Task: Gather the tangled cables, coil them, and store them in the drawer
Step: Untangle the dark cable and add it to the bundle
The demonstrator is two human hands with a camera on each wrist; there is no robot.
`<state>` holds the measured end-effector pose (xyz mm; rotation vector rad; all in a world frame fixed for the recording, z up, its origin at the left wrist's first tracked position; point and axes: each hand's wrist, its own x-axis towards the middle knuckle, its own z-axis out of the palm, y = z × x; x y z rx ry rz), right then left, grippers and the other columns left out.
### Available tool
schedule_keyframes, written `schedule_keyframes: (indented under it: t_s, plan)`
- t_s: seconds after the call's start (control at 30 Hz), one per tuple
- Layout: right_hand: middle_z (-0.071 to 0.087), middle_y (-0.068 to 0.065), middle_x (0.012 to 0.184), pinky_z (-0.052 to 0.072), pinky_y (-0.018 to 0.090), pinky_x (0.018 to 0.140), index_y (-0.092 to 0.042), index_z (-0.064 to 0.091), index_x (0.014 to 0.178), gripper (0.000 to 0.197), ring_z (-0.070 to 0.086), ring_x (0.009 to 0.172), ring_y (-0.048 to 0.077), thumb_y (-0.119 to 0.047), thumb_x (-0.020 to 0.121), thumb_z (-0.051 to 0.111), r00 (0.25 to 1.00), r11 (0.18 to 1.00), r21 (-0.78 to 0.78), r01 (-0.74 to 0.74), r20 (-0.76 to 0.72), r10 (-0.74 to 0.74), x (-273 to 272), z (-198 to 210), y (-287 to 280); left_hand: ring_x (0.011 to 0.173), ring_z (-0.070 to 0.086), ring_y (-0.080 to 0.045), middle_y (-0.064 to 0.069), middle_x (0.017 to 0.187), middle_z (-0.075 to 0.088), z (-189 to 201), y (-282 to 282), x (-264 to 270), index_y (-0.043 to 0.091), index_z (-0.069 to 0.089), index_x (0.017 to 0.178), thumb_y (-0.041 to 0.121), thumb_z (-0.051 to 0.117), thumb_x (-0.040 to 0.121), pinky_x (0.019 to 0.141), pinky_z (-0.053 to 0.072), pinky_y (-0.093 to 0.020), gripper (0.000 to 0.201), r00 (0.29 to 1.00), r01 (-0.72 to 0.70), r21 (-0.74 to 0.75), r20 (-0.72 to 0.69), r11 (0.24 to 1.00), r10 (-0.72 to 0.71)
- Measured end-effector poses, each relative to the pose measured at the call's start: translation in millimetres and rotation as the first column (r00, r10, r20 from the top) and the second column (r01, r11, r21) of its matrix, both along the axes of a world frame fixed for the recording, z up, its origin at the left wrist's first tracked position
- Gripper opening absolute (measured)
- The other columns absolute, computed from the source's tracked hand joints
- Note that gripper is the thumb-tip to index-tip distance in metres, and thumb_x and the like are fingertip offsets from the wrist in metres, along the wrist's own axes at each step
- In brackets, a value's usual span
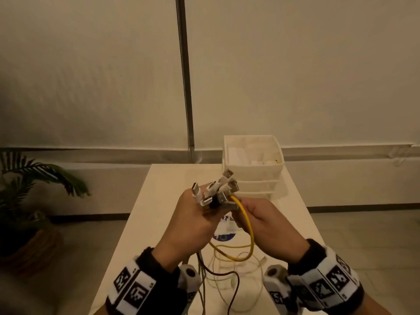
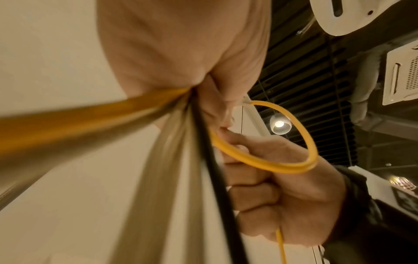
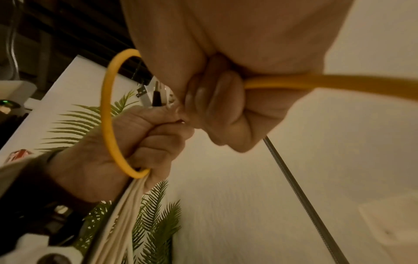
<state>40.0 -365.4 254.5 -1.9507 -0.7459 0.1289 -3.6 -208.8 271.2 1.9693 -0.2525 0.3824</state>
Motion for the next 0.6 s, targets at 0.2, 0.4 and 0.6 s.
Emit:
schedule_keyframes:
  t_s: [0.2,0.4,0.6]
  plan:
    - [0.04,-0.01,0.05,0.032,0.019,0.046,-0.019,0.057,0.063,0.04,0.034,0.045,0.007,-0.048,0.089,0.046,0.977,0.989,0.117,-0.087,-0.183,0.108,10,-20,-15,0.043,0.036,-0.002,0.015,0.053,0.055,4,33,7,0.03,0.068,0.071,0.004,0.062,0.09,0.043,0.03,-0.018,0.033,0.978,-0.137,-0.414,0.089,0.9,0.19]
    - [0.035,-0.006,0.052,0.027,0.026,0.049,-0.017,0.054,0.059,0.038,0.029,0.048,0.011,-0.035,0.092,0.053,0.959,0.996,0.082,0.047,-0.283,-0.022,23,-51,-53,0.042,0.024,-0.009,0.001,0.053,0.034,14,104,-9,0.0,0.064,0.09,0.004,0.062,0.092,0.043,0.018,-0.021,0.005,0.947,-0.262,-0.52,0.024,0.813,0.32]
    - [0.031,-0.002,0.048,0.026,0.025,0.045,-0.012,0.05,0.06,0.042,0.025,0.044,0.015,-0.03,0.097,0.049,0.875,0.939,0.056,0.34,-0.383,-0.294,24,-45,-47,0.043,0.031,-0.005,0.004,0.056,0.043,10,106,-44,0.003,0.061,0.114,0.025,0.078,0.077,0.037,0.027,-0.018,0.047,0.989,0.122,-0.529,-0.008,0.84,-0.149]
